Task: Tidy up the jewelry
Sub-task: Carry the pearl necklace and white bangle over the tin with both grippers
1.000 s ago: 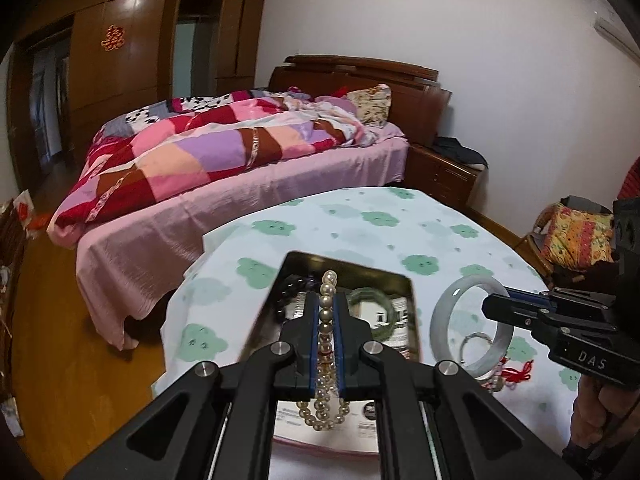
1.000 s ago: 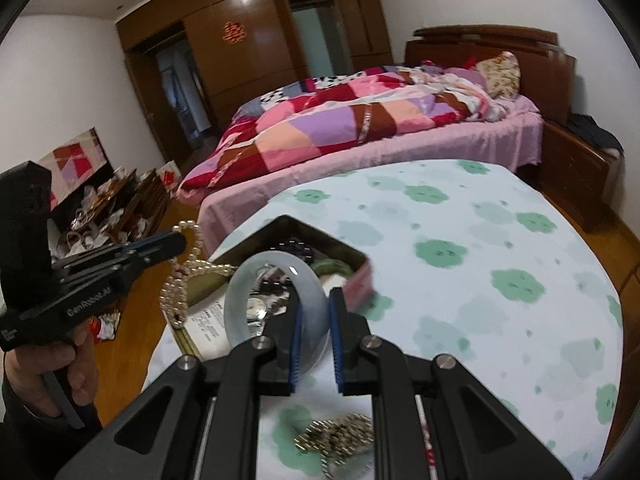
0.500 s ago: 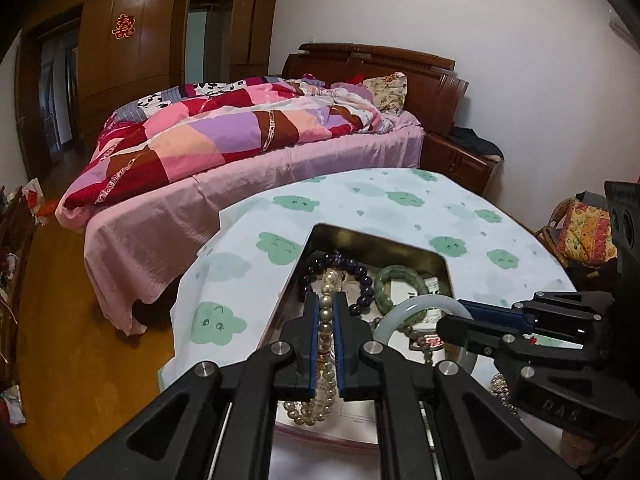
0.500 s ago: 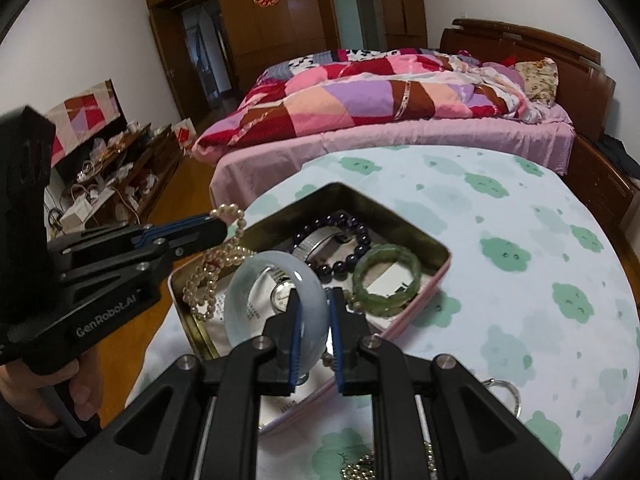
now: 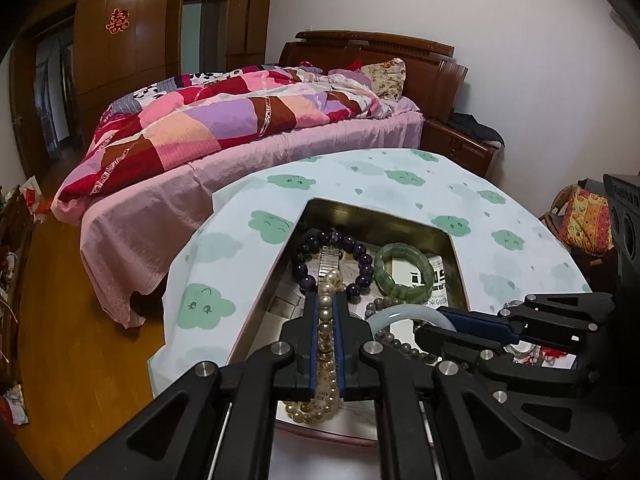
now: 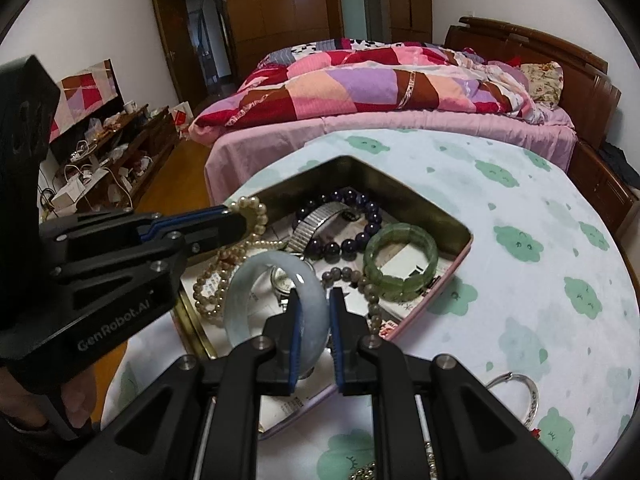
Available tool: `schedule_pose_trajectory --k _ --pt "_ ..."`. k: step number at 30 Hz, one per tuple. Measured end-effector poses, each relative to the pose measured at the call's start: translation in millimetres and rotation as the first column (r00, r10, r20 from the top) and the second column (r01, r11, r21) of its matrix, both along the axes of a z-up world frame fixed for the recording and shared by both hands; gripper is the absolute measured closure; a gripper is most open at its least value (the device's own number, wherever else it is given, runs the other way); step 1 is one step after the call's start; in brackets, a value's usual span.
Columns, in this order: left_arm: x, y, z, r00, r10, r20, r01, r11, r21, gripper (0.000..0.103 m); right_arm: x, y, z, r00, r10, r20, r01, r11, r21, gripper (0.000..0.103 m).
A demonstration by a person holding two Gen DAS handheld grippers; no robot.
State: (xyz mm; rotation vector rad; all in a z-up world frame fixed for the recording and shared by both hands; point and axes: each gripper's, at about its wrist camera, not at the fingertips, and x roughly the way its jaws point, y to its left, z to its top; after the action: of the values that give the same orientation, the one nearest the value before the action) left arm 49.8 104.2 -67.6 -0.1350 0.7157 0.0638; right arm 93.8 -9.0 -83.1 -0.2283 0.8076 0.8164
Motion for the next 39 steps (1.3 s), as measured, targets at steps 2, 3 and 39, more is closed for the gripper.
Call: schedule_pose_trajectory --k 2,3,39 --pt "1 0 -1 1.000 -0.001 -0.004 0.001 1.000 0.000 0.097 0 0 -2 1.000 -0.001 -0.003 0.001 1.000 -0.004 0.088" --pt "2 -1 -2 1.000 -0.002 -0.009 0.002 1.000 0.001 0.097 0 0 -3 1.000 -0.003 -0.005 0.003 1.000 -0.006 0.088" --pt "10 0 -20 0.998 0.007 -0.061 -0.007 1.000 -0.001 0.097 0 1 -8 1.000 -0.006 -0.007 0.006 1.000 -0.014 0.087"
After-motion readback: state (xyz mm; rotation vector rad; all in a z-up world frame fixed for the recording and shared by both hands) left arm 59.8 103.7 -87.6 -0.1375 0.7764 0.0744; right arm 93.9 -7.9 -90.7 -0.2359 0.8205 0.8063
